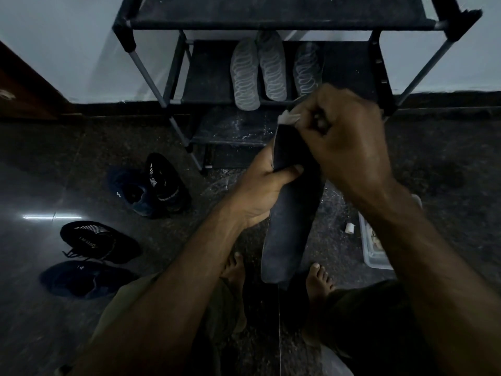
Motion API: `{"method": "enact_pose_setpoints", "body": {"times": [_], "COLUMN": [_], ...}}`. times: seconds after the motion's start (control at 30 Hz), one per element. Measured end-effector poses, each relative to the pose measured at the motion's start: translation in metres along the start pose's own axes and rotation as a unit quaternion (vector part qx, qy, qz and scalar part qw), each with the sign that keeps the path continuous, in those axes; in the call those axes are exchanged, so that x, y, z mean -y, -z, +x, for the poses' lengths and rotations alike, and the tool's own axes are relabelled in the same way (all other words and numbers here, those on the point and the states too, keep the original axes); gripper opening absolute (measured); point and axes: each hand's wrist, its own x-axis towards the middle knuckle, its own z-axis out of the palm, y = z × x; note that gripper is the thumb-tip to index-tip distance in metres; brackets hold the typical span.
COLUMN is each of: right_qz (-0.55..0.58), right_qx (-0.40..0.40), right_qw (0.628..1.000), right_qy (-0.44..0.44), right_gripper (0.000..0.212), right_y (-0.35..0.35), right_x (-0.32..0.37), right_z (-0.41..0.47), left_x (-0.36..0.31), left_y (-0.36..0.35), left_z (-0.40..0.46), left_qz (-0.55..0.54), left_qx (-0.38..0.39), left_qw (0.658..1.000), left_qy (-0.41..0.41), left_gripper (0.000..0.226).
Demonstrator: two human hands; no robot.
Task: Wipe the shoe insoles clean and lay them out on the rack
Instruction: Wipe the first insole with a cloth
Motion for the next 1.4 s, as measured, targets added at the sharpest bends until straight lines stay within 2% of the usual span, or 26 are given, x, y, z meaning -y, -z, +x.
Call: {"method": "enact_pose_setpoints", "body": {"times": [0.13, 0.3, 0.4, 0.5, 0.57, 0.67, 0.8, 0.9, 1.0, 1.17, 1.27, 1.4], "right_qz": [0.017, 0.062, 0.166, 0.204, 0.221, 0.204, 0.174, 0.198, 0.244, 0.239, 0.248, 0.267], "right_qx": [-0.064, 0.016, -0.026, -0.054, -0.019, 0.087, 0.227, 0.278, 0.284, 0.306, 0.282, 0.236], "right_qw": [0.996, 0.998, 0.981, 0.963, 0.952, 0.94, 0.913, 0.889, 0.871, 0.883, 0.886, 0.883], "right_qy": [-0.055, -0.021, -0.095, -0.17, -0.209, -0.26, -0.291, -0.306, -0.319, -0.265, -0.271, -0.305], "right_gripper": [0.008, 0.012, 0.013, 0.01, 0.013, 0.027, 0.021, 0.02, 0.027, 0.025, 0.021, 0.018], "right_y": [0.008, 0.002, 0.006, 0.014, 0.014, 0.011, 0.008, 0.004, 0.0, -0.008, -0.01, -0.007], "right_x": [-0.016, 0.001, -0.002, -0.01, -0.014, -0.016, -0.011, -0.007, -0.002, 0.001, -0.003, -0.01], "right_z": [0.004, 0.001, 0.0, -0.001, -0.002, -0.005, -0.011, -0.013, -0.014, -0.02, -0.021, -0.021], "left_x": [0.001, -0.004, -0.015, -0.025, -0.028, -0.033, -0.036, -0.036, -0.037, -0.035, -0.035, -0.035], "left_y": [-0.003, -0.001, 0.007, 0.018, 0.024, 0.029, 0.029, 0.031, 0.032, 0.033, 0.032, 0.029], "left_z": [-0.001, -0.001, 0.0, 0.001, 0.002, 0.002, 0.001, 0.001, 0.003, 0.004, 0.005, 0.005], "left_qz": [0.008, -0.018, -0.04, -0.062, -0.077, -0.091, -0.1, -0.091, -0.094, -0.086, -0.1, -0.103], "left_qx": [0.008, -0.015, -0.066, -0.107, -0.113, -0.097, -0.094, -0.1, -0.115, -0.119, -0.123, -0.109], "left_qw": [1.0, 1.0, 0.997, 0.992, 0.991, 0.991, 0.99, 0.99, 0.988, 0.988, 0.987, 0.988], "left_qy": [0.019, 0.011, 0.008, 0.012, 0.006, -0.011, -0.027, -0.032, -0.036, -0.042, -0.039, -0.044], "left_gripper": [0.051, 0.039, 0.033, 0.032, 0.04, 0.044, 0.041, 0.043, 0.042, 0.042, 0.045, 0.033]}}
